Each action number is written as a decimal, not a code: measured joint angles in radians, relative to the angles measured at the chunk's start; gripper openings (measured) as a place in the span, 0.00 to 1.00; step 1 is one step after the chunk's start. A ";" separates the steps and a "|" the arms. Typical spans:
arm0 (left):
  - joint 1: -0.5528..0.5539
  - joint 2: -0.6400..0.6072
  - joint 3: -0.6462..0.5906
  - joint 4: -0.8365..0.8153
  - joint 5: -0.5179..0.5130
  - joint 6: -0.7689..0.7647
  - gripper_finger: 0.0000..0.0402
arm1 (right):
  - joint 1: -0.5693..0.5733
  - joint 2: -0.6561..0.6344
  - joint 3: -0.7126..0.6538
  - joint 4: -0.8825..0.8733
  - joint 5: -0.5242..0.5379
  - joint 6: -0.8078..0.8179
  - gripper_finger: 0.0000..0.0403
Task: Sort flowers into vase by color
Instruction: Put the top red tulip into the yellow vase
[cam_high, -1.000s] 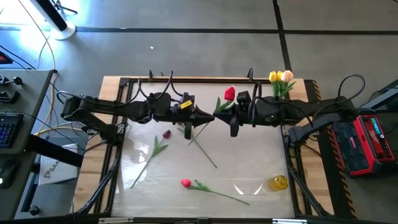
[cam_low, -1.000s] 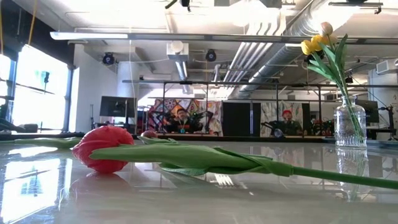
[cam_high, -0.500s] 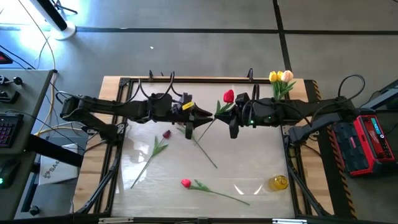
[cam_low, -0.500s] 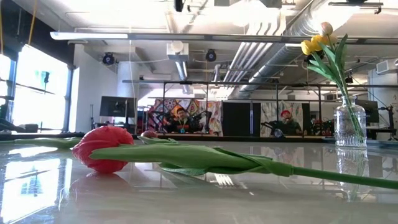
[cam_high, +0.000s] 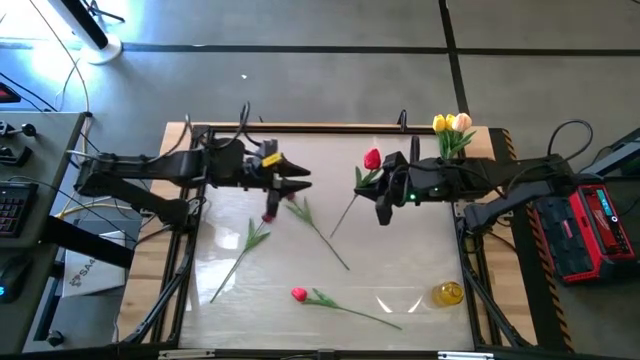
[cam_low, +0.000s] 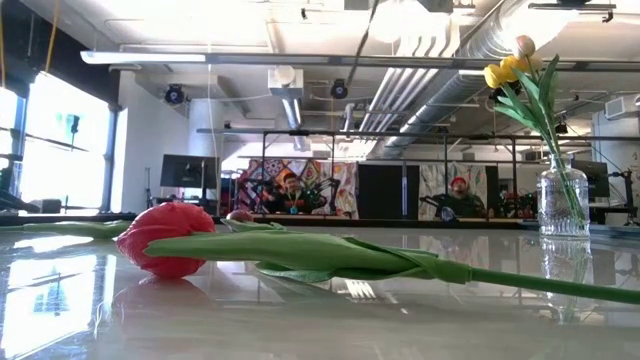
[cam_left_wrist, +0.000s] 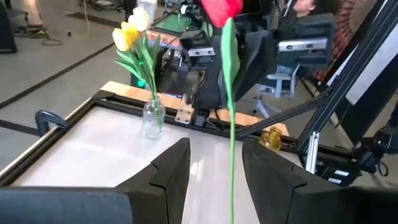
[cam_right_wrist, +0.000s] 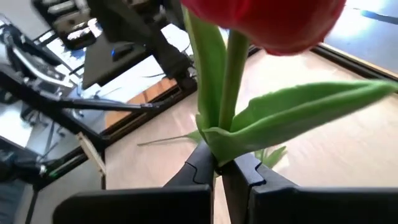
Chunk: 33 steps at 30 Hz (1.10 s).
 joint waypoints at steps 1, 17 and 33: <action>0.000 -0.017 0.000 -0.024 0.000 0.003 0.34 | 0.000 -0.007 0.000 -0.006 -0.010 -0.003 0.00; -0.003 -0.116 0.000 -0.107 -0.056 0.011 0.51 | 0.001 -0.058 0.000 -0.202 -0.055 0.068 0.00; -0.003 -0.126 0.000 -0.144 -0.054 -0.016 0.59 | 0.001 -0.086 0.000 -0.247 -0.073 0.101 0.00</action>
